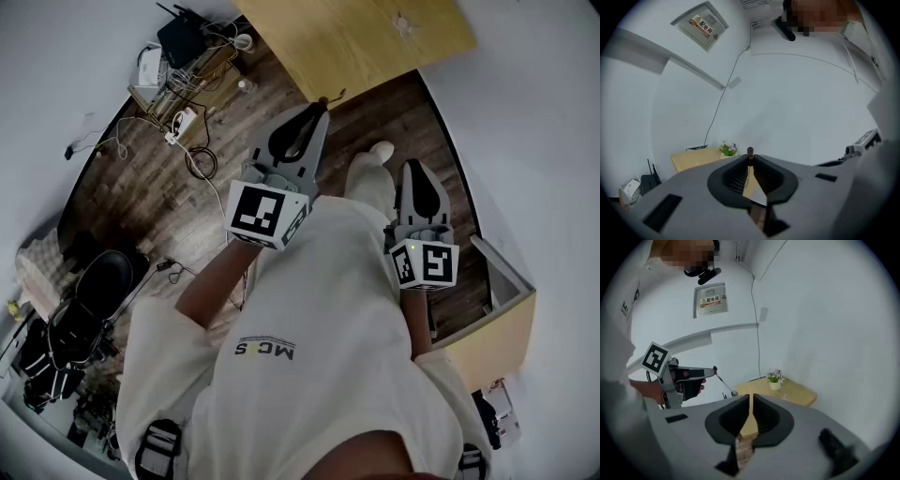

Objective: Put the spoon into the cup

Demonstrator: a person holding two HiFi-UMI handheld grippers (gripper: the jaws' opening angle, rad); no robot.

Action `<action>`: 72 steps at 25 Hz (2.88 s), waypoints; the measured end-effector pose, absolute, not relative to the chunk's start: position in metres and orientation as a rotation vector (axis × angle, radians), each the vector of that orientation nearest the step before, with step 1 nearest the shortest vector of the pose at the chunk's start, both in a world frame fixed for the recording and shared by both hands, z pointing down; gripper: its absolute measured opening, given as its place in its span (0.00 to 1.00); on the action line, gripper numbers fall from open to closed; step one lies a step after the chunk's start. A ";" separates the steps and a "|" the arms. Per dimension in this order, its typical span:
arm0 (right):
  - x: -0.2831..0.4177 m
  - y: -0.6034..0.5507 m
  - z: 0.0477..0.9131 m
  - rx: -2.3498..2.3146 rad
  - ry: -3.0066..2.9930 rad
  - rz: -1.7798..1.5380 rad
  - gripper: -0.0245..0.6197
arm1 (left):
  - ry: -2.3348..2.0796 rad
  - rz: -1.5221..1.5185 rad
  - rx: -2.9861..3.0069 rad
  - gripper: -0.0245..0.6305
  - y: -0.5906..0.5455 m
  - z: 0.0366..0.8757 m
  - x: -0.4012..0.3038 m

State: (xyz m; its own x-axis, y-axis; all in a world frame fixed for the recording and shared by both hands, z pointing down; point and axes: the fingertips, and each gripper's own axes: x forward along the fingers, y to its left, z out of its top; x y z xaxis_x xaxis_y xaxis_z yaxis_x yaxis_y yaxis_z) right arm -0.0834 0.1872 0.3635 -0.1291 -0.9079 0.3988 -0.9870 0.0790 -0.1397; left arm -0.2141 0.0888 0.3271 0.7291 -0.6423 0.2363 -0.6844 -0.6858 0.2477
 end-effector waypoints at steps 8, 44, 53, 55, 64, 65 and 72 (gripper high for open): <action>-0.096 0.289 0.347 1.912 -2.214 0.507 0.11 | -1.128 0.243 2.592 0.11 0.217 0.314 -0.247; -0.020 0.399 0.350 2.156 -2.201 0.536 0.11 | -1.009 0.242 2.600 0.11 0.325 0.321 -0.161; 0.001 0.271 0.323 2.168 -2.141 0.474 0.11 | -0.893 0.163 2.647 0.11 0.197 0.297 -0.131; 0.006 0.243 0.320 2.197 -2.120 0.462 0.11 | -0.861 0.162 2.660 0.11 0.171 0.297 -0.127; 0.022 0.158 0.321 2.160 -2.112 0.503 0.11 | -0.826 0.174 2.658 0.11 0.090 0.297 -0.101; 0.026 0.151 0.323 2.142 -2.124 0.508 0.11 | -0.839 0.176 2.647 0.11 0.085 0.299 -0.096; 0.052 0.070 0.336 2.007 -2.256 0.523 0.11 | -0.971 0.194 2.588 0.11 0.022 0.311 -0.067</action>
